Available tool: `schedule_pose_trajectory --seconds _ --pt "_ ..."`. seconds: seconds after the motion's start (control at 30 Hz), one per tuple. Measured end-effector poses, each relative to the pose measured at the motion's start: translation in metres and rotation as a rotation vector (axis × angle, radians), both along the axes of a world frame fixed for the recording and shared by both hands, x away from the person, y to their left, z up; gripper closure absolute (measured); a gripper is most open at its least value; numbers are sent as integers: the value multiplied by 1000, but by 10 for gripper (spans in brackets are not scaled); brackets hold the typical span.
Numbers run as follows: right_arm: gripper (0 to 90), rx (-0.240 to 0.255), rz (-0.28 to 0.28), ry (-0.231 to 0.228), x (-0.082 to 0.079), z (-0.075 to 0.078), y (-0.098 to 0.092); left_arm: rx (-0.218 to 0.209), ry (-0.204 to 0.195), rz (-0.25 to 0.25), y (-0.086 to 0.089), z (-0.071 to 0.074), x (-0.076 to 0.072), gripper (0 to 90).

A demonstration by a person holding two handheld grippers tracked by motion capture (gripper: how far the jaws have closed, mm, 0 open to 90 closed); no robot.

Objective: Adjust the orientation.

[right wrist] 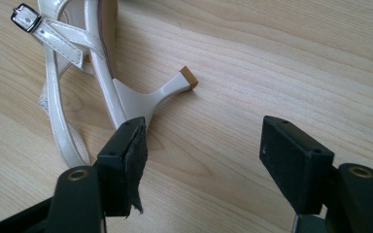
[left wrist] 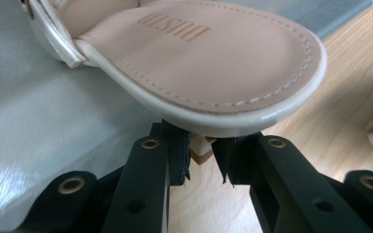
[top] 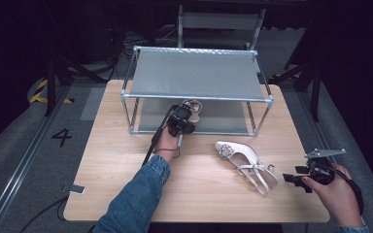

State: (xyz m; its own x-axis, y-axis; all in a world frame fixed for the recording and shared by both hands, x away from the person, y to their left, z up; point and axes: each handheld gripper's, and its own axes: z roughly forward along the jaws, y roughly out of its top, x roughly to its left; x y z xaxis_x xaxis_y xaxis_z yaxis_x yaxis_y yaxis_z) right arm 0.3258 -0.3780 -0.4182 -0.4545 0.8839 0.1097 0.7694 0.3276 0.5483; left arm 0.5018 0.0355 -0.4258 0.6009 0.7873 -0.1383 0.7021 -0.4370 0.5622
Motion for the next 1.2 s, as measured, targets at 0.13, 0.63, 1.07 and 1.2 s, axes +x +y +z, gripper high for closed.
schedule_pose_trajectory --seconds 0.13,0.63,1.07,1.2 --pt "354 1 4 5 0 -2 1 -9 22 -98 -4 -7 13 736" --pt "351 3 30 18 4 -6 8 44 40 -18 -4 -28 30 678" --pt "348 7 45 -6 10 4 11 42 54 -17 4 0 2 391" --pt "348 7 69 -20 15 9 18 57 55 -29 11 12 -16 368"
